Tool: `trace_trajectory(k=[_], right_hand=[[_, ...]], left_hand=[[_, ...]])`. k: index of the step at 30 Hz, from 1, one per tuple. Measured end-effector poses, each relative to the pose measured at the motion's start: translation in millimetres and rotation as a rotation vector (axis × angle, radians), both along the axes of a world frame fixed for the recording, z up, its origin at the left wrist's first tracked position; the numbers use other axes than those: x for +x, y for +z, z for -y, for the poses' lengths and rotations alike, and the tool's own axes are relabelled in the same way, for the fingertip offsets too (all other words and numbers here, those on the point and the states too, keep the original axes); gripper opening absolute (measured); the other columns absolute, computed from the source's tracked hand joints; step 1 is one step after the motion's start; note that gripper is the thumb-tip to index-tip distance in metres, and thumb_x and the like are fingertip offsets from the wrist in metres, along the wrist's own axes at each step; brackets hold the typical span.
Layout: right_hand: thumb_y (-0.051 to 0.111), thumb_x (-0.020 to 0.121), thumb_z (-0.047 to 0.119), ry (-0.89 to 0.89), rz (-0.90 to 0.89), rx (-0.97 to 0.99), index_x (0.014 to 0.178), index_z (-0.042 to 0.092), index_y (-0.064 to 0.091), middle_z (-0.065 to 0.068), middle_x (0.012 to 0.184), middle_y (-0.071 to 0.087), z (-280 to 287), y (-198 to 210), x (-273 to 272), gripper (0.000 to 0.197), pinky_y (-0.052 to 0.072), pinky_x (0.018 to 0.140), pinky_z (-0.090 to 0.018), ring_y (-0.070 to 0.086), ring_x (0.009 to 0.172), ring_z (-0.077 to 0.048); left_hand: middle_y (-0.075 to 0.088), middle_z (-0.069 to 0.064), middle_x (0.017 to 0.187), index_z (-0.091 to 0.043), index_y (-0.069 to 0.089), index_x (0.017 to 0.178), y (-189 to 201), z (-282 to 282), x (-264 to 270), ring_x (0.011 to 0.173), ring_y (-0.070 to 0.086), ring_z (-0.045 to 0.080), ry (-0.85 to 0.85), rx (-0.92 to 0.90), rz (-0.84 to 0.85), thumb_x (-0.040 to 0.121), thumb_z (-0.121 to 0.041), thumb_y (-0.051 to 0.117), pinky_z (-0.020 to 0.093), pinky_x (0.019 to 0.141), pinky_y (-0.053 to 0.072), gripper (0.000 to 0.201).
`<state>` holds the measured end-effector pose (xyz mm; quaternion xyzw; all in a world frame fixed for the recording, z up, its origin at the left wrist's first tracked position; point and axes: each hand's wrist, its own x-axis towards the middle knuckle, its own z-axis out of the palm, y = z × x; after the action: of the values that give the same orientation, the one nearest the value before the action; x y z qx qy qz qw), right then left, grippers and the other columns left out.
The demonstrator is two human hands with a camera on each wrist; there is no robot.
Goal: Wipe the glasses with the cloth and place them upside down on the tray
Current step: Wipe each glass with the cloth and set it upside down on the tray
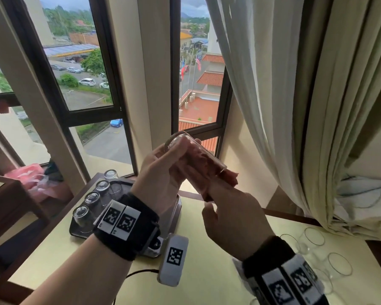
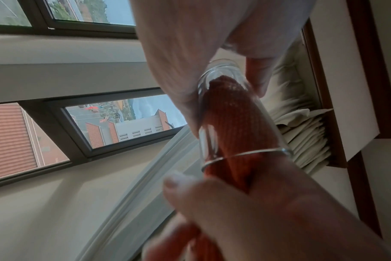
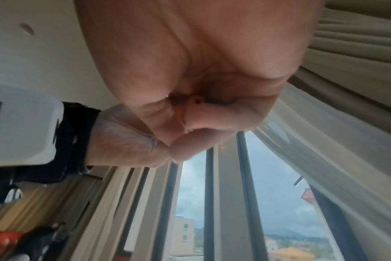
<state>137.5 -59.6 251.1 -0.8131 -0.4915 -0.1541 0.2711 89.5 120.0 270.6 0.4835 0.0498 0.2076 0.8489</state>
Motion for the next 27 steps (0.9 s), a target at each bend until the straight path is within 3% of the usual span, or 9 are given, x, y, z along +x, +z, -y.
trace_trajectory(k=[3, 6, 9, 12, 15, 19, 22, 24, 27], right_hand=[[0.064, 0.078, 0.02, -0.019, -0.061, 0.039, 0.114, 0.035, 0.066, 0.001, 0.072, 0.072, -8, -2, -5, 0.039, 0.057, 0.052, -0.03, 0.064, 0.052, -0.022], [0.071, 0.088, 0.011, 0.378, -0.88, 0.264, 0.126, 0.065, 0.057, -0.016, 0.099, 0.074, -6, 4, -13, 0.068, 0.053, 0.046, -0.039, 0.061, 0.053, -0.036], [0.067, 0.093, 0.006, 0.652, -1.523, 0.647, 0.145, 0.028, 0.062, -0.03, 0.102, 0.061, -6, 3, -25, 0.056, 0.037, 0.034, -0.02, 0.043, 0.034, -0.012], [0.068, 0.097, 0.009, 0.541, -1.916, 0.905, 0.134, 0.008, 0.067, -0.026, 0.114, 0.052, -14, -5, -28, 0.037, 0.029, 0.032, -0.015, 0.033, 0.033, -0.002], [0.07, 0.093, 0.01, 0.315, -1.859, 0.921, 0.114, 0.005, 0.072, -0.014, 0.087, 0.067, -24, -18, -22, 0.022, 0.028, 0.032, -0.015, 0.032, 0.034, -0.004], [0.085, 0.081, 0.019, 0.018, -1.541, 0.785, 0.108, 0.004, 0.075, -0.016, 0.069, 0.058, -32, -43, -17, 0.033, 0.033, 0.036, -0.022, 0.035, 0.039, -0.013], [0.085, 0.085, 0.016, -0.126, -1.226, 0.592, 0.099, 0.018, 0.079, -0.011, 0.072, 0.074, -35, -61, -19, 0.014, 0.041, 0.04, -0.027, 0.046, 0.041, -0.019], [0.084, 0.086, 0.018, -0.165, -1.08, 0.557, 0.099, 0.025, 0.079, -0.005, 0.075, 0.077, -38, -75, -22, 0.016, 0.049, 0.044, -0.03, 0.058, 0.046, -0.018], [0.082, 0.083, 0.029, -0.157, -0.678, 0.52, 0.101, 0.033, 0.078, 0.007, 0.113, 0.075, -48, -91, -24, 0.018, 0.06, 0.066, -0.025, 0.072, 0.101, 0.0]], left_hand=[[0.07, 0.02, 0.116, -0.01, 0.073, 0.117, -11, 12, -3, 0.113, 0.066, 0.038, -0.028, -0.029, 0.006, 0.078, -0.037, 0.089, 0.056, 0.103, 0.056, 0.051], [0.07, 0.023, 0.124, -0.006, 0.069, 0.125, -23, 17, -10, 0.117, 0.067, 0.039, -0.029, -0.044, 0.032, 0.081, -0.039, 0.09, 0.053, 0.104, 0.056, 0.059], [0.069, 0.024, 0.129, -0.005, 0.064, 0.136, -32, 14, -18, 0.115, 0.07, 0.037, -0.031, -0.064, 0.039, 0.074, -0.044, 0.096, 0.049, 0.099, 0.059, 0.08], [0.071, 0.022, 0.125, -0.008, 0.071, 0.128, -40, 7, -18, 0.112, 0.071, 0.036, 0.057, -0.04, 0.056, 0.069, -0.039, 0.1, 0.045, 0.099, 0.061, 0.072], [0.075, 0.018, 0.123, -0.013, 0.071, 0.125, -45, -4, -23, 0.112, 0.073, 0.034, 0.188, 0.085, 0.011, 0.063, -0.044, 0.102, 0.04, 0.091, 0.064, 0.076], [0.073, 0.019, 0.126, -0.021, 0.073, 0.126, -66, -27, -31, 0.121, 0.069, 0.044, 0.301, 0.246, -0.055, 0.065, -0.055, 0.099, 0.059, 0.103, 0.056, 0.074], [0.074, 0.016, 0.124, -0.014, 0.067, 0.135, -86, -54, -42, 0.118, 0.072, 0.039, 0.4, 0.337, -0.153, 0.074, -0.05, 0.094, 0.064, 0.107, 0.054, 0.076], [0.077, 0.006, 0.12, -0.021, 0.067, 0.133, -103, -74, -54, 0.112, 0.076, 0.026, 0.456, 0.415, -0.253, 0.073, -0.053, 0.093, 0.056, 0.102, 0.059, 0.073], [0.076, -0.011, 0.112, -0.041, 0.067, 0.12, -134, -98, -70, 0.102, 0.075, 0.009, 0.43, 0.654, -0.435, 0.061, -0.075, 0.09, 0.037, 0.092, 0.062, 0.072]])
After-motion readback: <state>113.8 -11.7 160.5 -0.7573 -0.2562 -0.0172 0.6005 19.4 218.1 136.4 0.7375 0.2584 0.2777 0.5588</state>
